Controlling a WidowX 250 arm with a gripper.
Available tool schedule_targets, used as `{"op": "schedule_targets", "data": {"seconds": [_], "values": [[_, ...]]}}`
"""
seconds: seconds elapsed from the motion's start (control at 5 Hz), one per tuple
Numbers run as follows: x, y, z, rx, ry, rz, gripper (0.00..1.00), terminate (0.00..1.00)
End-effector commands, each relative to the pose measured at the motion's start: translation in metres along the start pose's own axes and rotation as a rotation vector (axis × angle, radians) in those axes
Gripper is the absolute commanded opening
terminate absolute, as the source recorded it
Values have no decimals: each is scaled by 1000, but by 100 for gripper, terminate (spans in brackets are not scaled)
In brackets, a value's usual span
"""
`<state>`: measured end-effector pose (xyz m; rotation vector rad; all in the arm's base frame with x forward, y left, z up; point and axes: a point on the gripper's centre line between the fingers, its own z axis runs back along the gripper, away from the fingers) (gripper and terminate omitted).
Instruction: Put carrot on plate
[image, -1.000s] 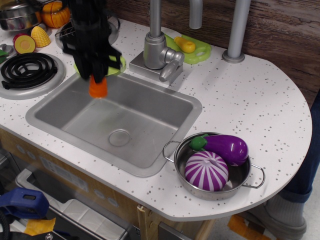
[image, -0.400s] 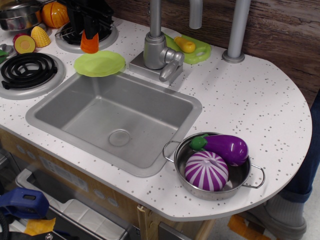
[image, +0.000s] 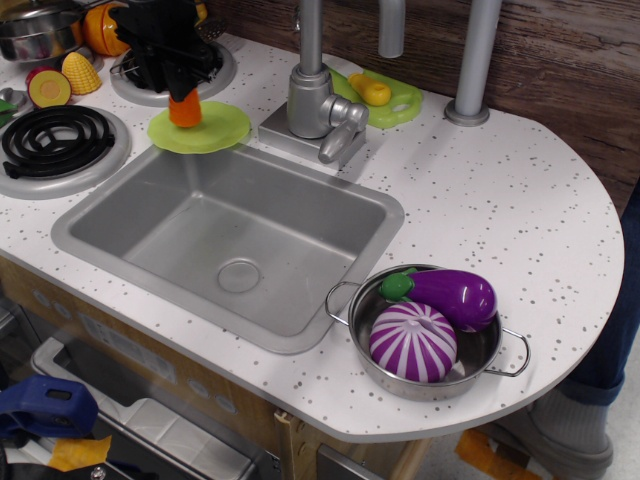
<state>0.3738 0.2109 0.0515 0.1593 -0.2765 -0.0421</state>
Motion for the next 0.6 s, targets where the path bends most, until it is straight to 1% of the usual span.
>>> {"op": "schedule_targets", "data": {"seconds": [0.0, 0.2, 0.4], "values": [[3, 7, 14, 15, -52, 2, 100, 0], [3, 7, 14, 15, -52, 2, 100, 0], [3, 7, 14, 15, -52, 2, 100, 100]]}}
